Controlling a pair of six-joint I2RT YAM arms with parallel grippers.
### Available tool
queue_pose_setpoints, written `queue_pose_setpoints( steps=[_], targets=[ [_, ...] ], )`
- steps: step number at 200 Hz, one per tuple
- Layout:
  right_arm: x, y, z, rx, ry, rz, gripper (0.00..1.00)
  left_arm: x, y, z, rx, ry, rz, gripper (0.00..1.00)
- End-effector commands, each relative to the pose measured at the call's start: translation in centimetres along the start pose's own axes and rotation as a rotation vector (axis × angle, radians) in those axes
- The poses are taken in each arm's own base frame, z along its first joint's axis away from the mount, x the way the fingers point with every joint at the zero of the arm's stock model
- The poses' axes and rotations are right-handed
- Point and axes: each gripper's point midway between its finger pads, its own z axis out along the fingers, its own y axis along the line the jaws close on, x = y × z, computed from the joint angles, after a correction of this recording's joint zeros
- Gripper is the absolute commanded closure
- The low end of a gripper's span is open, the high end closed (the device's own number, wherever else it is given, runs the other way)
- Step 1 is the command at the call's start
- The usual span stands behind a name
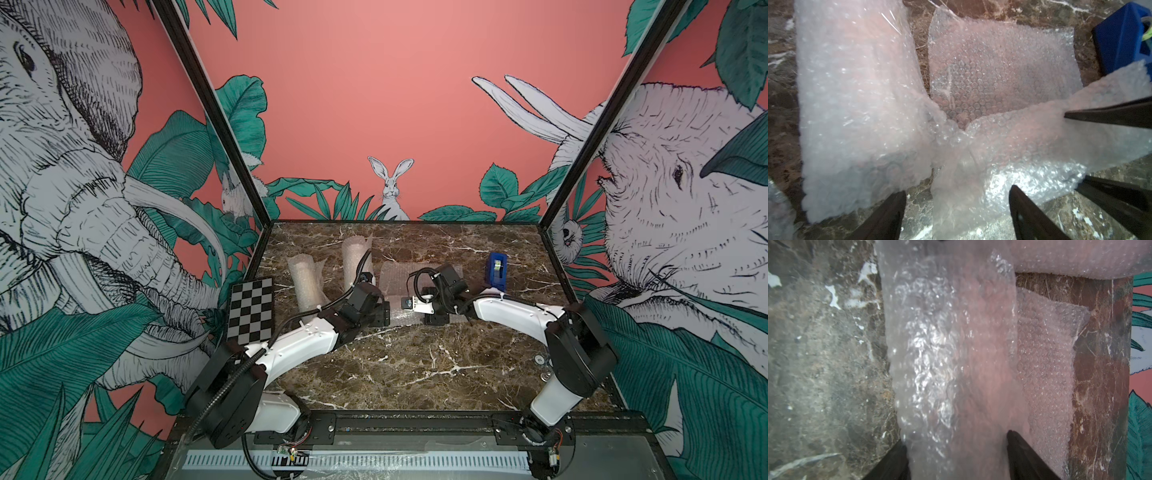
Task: Wrap vases in bubble wrap
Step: Wrap the vase in bubble wrap.
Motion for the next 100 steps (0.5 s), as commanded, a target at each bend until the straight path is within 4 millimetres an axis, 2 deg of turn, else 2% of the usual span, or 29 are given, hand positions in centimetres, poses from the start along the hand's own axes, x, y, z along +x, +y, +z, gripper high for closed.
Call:
queue_pose_setpoints(
  steps=[1, 15, 55, 100],
  targets=[
    [2.2, 4.2, 0.2, -0.095, 0.099, 0.094, 0.33, 0.1, 1.2, -0.5, -0.041, -0.014, -0.017, 0.20],
    [2.5, 4.6, 0.2, -0.083, 0.126, 0.109, 0.32, 0.1, 1.2, -0.4, -0.042, -0.014, -0.016, 0.20],
    [4.5, 4.6, 1.0, -0.063, 0.231, 0.129, 0.21, -0.2, 1.0, -0.4, -0.035, -0.020, -0.016, 0.20],
    [5.0, 5.4, 2.0, -0.192, 0.257, 0.142, 0.20, -0.2, 1.4, -0.8, -0.045, -0.029, -0.016, 0.20]
  ],
)
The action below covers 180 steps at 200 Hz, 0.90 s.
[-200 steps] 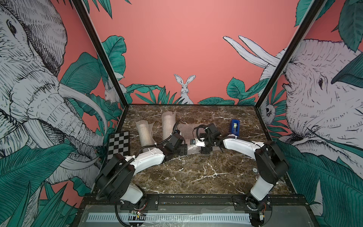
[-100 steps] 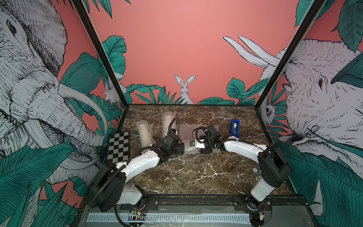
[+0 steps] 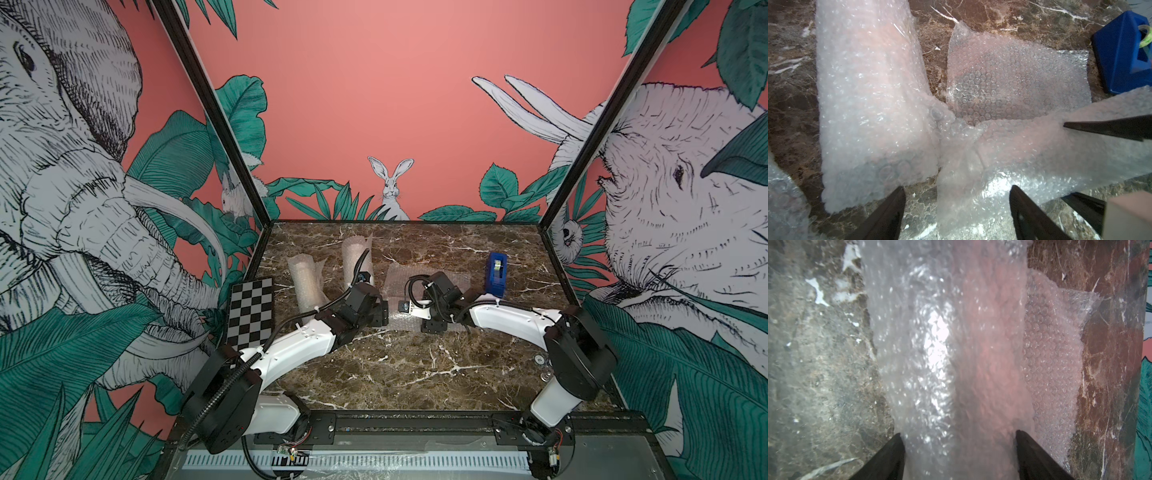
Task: Wrap vases in bubble wrap
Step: Wrap the vase in bubble wrap.
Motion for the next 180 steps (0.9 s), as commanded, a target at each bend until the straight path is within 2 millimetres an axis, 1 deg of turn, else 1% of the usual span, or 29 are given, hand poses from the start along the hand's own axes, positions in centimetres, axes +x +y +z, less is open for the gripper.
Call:
queue_pose_setpoints(
  steps=[1, 25, 55, 69, 90, 120, 136, 151, 168, 180],
  targets=[
    [4.3, 4.5, 1.7, -0.206, 0.156, 0.026, 0.20, 0.1, 1.0, -0.5, -0.030, -0.016, -0.013, 0.20],
    [4.8, 5.1, 2.0, -0.250, 0.179, 0.027, 0.21, 0.1, 1.1, -0.7, -0.032, -0.020, -0.011, 0.20],
    [5.0, 5.6, 2.3, -0.277, 0.187, 0.027, 0.17, 0.2, 1.2, -0.7, -0.034, -0.020, -0.010, 0.20],
    [5.2, 5.6, 2.7, -0.292, 0.196, 0.027, 0.17, 0.0, 1.1, -0.8, -0.033, -0.025, -0.011, 0.20],
    [5.4, 5.5, 3.2, -0.308, 0.205, 0.029, 0.19, -0.3, 1.0, -1.0, -0.029, -0.031, -0.011, 0.20],
    [5.0, 5.3, 3.3, -0.314, 0.192, 0.032, 0.24, -0.1, 1.3, -1.1, -0.042, -0.027, -0.004, 0.20],
    [4.6, 5.1, 2.9, -0.324, 0.186, 0.042, 0.31, -0.1, 1.3, -1.1, -0.041, -0.026, -0.005, 0.20],
    [3.6, 4.9, 1.9, -0.332, 0.155, 0.079, 0.37, -0.1, 1.1, -1.1, -0.034, -0.021, -0.004, 0.20],
    [2.6, 4.8, 0.8, -0.318, 0.109, 0.125, 0.38, -0.1, 0.8, -1.1, -0.020, -0.015, -0.007, 0.20],
    [2.1, 5.0, 0.4, -0.302, 0.087, 0.159, 0.38, -0.1, 0.5, -1.0, -0.005, -0.010, -0.012, 0.20]
  ],
)
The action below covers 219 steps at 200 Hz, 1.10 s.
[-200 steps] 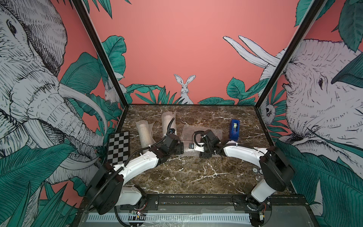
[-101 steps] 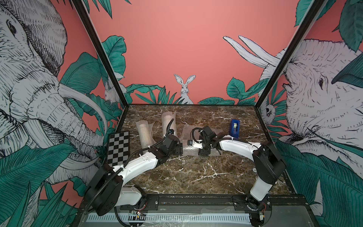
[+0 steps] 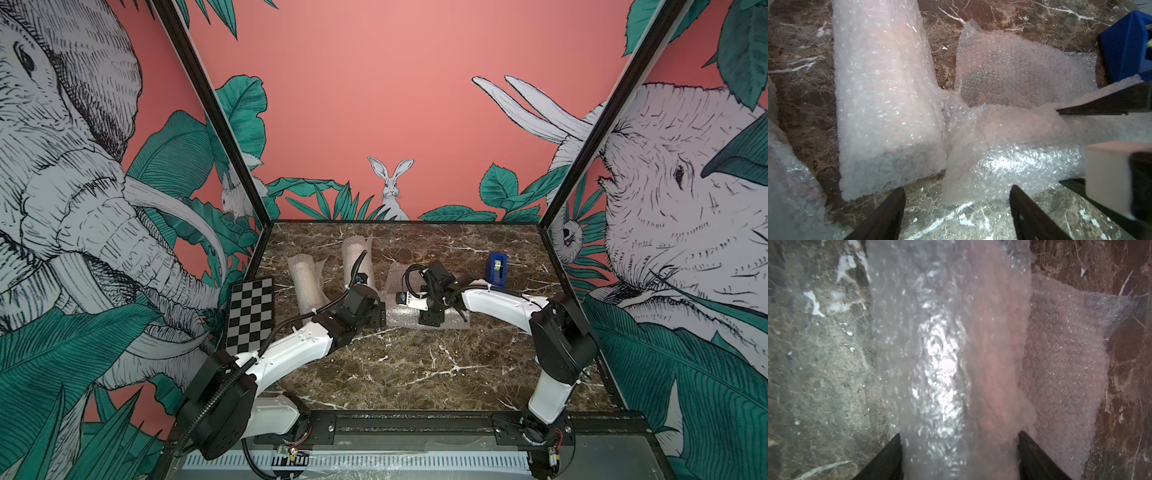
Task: Wrap vases in bubble wrap
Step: Wrap the vase in bubble wrap.
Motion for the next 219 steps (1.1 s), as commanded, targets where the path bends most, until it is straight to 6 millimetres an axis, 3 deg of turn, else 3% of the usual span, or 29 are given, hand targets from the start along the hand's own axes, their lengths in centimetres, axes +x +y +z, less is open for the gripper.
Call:
queue_pose_setpoints(
  steps=[1, 78, 114, 155, 211, 219],
  targets=[
    [2.7, 5.3, 0.3, -0.175, 0.078, 0.123, 0.38, -0.4, -0.2, -0.4, 0.011, -0.004, -0.014, 0.20],
    [3.8, 5.5, 0.3, -0.055, 0.174, 0.538, 0.41, 0.0, -1.8, -0.3, 0.080, 0.023, -0.055, 0.20],
    [2.2, 6.1, 0.2, -0.093, 0.109, 0.759, 0.42, 0.4, -3.0, 0.5, 0.121, 0.045, -0.082, 0.20],
    [0.9, 6.3, 1.2, -0.140, 0.064, 1.039, 0.45, -0.5, -4.1, 1.4, 0.145, 0.040, -0.091, 0.19],
    [0.3, 5.7, 1.6, -0.155, -0.074, 1.252, 0.45, -1.7, -5.0, 2.5, 0.178, 0.046, -0.099, 0.11],
    [0.2, 5.7, 1.7, -0.171, -0.101, 1.281, 0.45, -2.3, -4.2, 3.0, 0.170, 0.039, -0.120, 0.11]
  ],
)
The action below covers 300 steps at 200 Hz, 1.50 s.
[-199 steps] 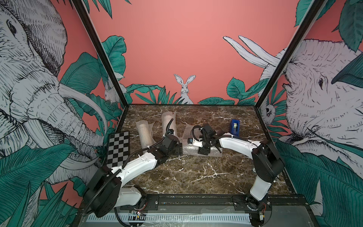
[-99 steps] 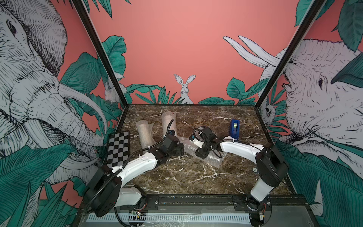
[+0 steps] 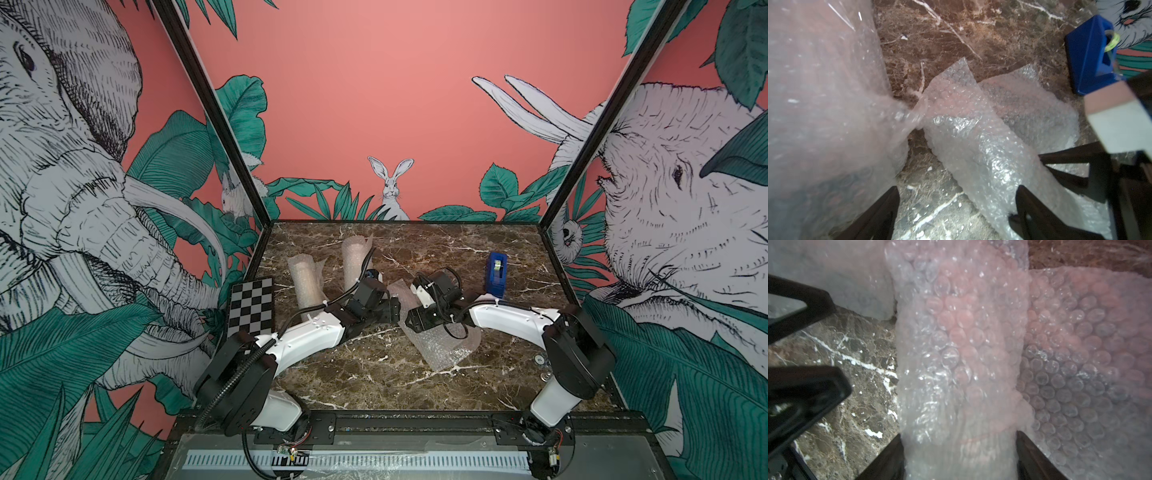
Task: Wrap vases in bubble wrap
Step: Wrap the vase in bubble wrap.
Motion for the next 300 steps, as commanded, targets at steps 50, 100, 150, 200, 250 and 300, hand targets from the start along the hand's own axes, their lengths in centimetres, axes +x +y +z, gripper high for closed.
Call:
queue_pose_setpoints(
  steps=[50, 100, 150, 200, 250, 300],
  targets=[
    [3.7, -1.0, 2.6, -0.134, -0.002, 0.353, 0.49, -1.9, -1.0, 1.7, 0.047, 0.011, -0.027, 0.10],
    [3.1, -1.6, 3.7, -0.214, -0.070, 0.495, 0.51, -1.3, -1.1, 3.4, 0.025, 0.086, -0.024, 0.09],
    [3.3, -3.5, 4.3, -0.242, -0.123, 0.624, 0.51, -1.0, -0.2, 4.2, -0.051, 0.127, -0.003, 0.10],
    [3.5, -4.4, 3.7, -0.180, -0.140, 0.592, 0.45, 0.0, 0.2, 5.8, -0.069, 0.172, -0.010, 0.12],
    [2.6, -4.5, 1.7, -0.158, -0.187, 0.536, 0.30, 0.7, 1.3, 6.7, -0.131, 0.197, 0.003, 0.14],
    [1.2, -3.4, -1.7, -0.174, -0.244, 0.454, 0.17, 1.3, 1.4, 6.9, -0.137, 0.205, 0.010, 0.14]
  ],
)
